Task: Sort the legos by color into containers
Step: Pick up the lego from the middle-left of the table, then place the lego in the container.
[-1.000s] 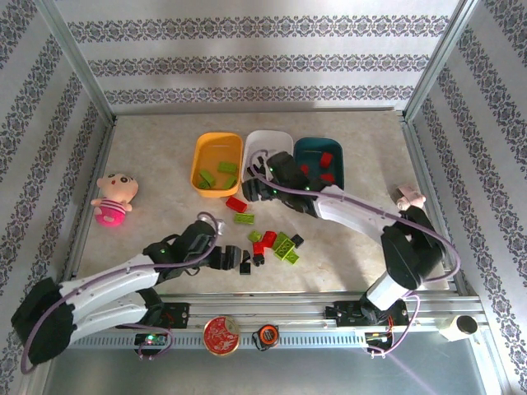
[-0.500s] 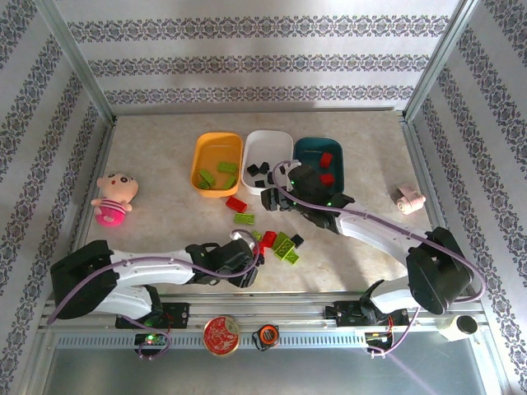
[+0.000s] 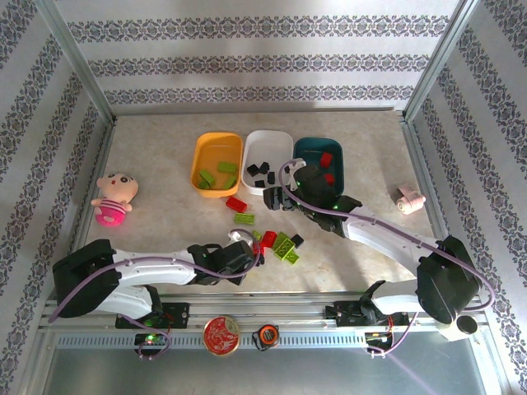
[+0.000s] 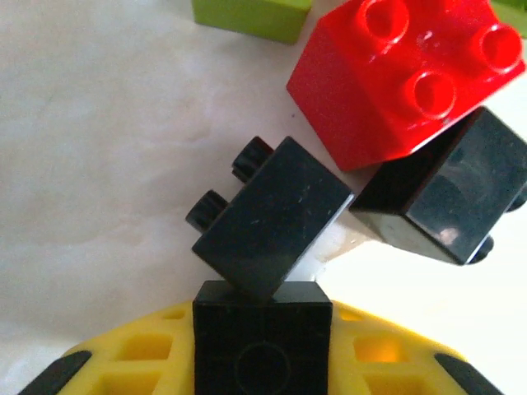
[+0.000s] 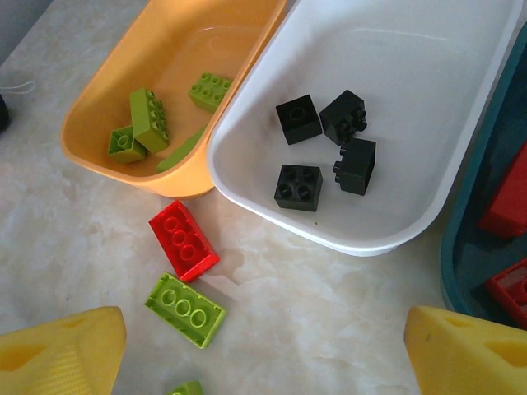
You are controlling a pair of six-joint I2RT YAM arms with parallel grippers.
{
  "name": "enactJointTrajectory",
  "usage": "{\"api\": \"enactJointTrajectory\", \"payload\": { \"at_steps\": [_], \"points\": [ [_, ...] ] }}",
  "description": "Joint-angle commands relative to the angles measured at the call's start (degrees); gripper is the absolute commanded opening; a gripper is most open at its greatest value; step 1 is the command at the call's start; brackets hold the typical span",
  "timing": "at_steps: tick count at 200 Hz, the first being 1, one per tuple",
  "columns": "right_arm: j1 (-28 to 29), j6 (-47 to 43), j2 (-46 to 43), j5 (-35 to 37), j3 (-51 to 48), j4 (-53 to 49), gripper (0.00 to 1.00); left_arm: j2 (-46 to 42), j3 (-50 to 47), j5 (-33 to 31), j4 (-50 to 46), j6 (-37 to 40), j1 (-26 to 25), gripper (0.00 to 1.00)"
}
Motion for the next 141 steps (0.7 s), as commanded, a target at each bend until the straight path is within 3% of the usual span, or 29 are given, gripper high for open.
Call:
{"api": "enactJointTrajectory", "payload": {
  "at_steps": [1, 33, 63, 93, 118, 141],
  "points": [
    [-0.8, 0.6, -1.9, 1.7, -1.3, 0.7, 0.88, -4.5, -2.0, -1.1, -0.1, -1.6, -0.3, 0.24],
    [-1.5, 1.2, -4.0, 1.8, -3.1, 0.8, 0.88, -16.1, -0.9, -4.5, -8.7, -0.2, 1.5, 0.24],
    [-2.3, 2.3, -6.6, 1.8, -5.7, 1.2, 0.88, -19.5, 3.8, 2.9, -7.0, 6.3, 13.3, 0.24],
    [-3.2, 3.4, -9.2, 1.4, -8.3, 0.8, 0.88, -8.0, 13.2, 9.4, 1.2, 11.9, 22.0, 0.24],
    [-3.4, 3.7, -11.0, 0.7, -10.2, -0.1, 0.88, 5.6, 24.0, 14.4, 6.3, 13.1, 26.2, 0.24],
    [-3.3, 4.1, -12.0, -0.6, -12.1, -0.9, 0.88, 17.6, 35.3, 15.9, 5.3, 14.4, 28.5, 0.24]
  ]
}}
